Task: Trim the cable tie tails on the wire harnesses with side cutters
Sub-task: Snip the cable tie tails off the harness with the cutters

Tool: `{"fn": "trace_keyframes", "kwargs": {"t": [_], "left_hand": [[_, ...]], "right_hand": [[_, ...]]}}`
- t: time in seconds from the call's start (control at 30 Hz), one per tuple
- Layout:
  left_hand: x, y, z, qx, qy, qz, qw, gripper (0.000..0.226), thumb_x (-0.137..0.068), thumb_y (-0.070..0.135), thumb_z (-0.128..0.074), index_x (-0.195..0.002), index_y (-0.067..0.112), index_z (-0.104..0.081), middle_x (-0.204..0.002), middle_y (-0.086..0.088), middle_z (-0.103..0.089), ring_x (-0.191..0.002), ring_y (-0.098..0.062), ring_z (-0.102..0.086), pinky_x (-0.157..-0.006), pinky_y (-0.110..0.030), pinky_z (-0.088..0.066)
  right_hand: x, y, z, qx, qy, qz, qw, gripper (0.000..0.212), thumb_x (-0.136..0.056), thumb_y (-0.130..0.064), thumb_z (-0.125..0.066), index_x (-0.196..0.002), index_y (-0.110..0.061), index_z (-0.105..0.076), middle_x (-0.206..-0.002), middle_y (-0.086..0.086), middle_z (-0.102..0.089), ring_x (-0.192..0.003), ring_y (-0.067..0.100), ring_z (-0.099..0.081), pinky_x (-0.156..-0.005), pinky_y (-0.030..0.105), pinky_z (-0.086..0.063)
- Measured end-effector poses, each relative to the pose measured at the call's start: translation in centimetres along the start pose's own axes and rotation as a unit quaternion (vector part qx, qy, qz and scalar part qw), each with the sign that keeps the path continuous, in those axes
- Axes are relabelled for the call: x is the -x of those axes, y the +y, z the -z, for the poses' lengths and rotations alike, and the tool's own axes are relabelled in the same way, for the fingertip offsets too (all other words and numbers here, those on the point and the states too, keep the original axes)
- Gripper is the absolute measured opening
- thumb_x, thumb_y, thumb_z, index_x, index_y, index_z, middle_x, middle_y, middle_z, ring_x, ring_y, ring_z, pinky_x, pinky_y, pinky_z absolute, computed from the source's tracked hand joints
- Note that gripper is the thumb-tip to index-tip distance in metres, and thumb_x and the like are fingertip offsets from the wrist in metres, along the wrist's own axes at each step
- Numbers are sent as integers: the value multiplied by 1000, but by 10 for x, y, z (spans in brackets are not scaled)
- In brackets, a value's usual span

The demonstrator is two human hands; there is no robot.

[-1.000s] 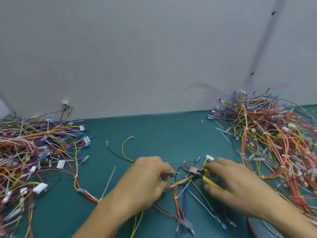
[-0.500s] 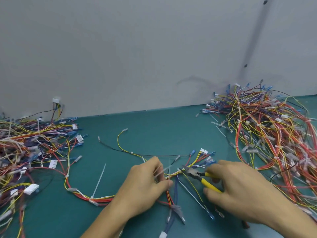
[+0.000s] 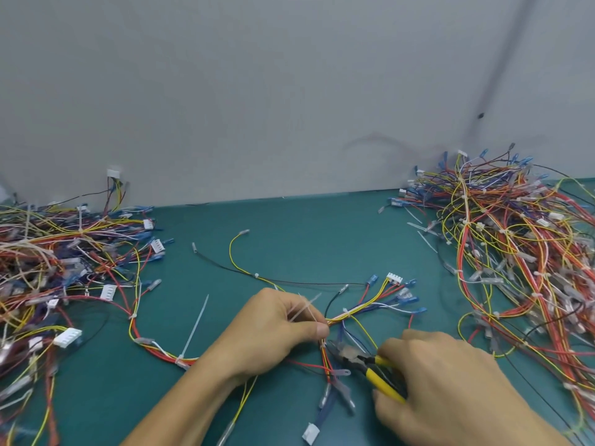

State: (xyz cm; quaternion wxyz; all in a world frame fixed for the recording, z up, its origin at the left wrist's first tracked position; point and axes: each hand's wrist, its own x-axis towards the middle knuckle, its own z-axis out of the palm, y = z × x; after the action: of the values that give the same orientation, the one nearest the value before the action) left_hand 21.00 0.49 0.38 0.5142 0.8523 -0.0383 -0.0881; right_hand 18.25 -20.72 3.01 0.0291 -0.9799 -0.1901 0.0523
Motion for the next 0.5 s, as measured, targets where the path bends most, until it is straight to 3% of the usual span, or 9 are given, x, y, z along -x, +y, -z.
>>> {"fn": "trace_keyframes", "kwargs": {"t": [0.3,0.5], "left_hand": [[0,0,-2,-6,7,7,1000,3,-79,21,-76,-77,18,-75,-62,12,-66,-46,4,-47,-48,-9,-32],[-1,-1,-2,-9,11,9,1000,4,-78,22,-77,-76,18,-75,-74,2,-72,-47,3,-46,-49,-10,-32]], "right_hand": [[1,-7,-1,5,-11,-6,1000,38,-81,-58,-41,-102,-27,-48,-95,-6,-46,-99,23,-54,-69,32,-35],[3,-10,1,20,-19,-15,999,39,-83,-59,-39,-102,-26,-47,-93,-5,-42,-84,25,-38,-67,32,-33]]}}
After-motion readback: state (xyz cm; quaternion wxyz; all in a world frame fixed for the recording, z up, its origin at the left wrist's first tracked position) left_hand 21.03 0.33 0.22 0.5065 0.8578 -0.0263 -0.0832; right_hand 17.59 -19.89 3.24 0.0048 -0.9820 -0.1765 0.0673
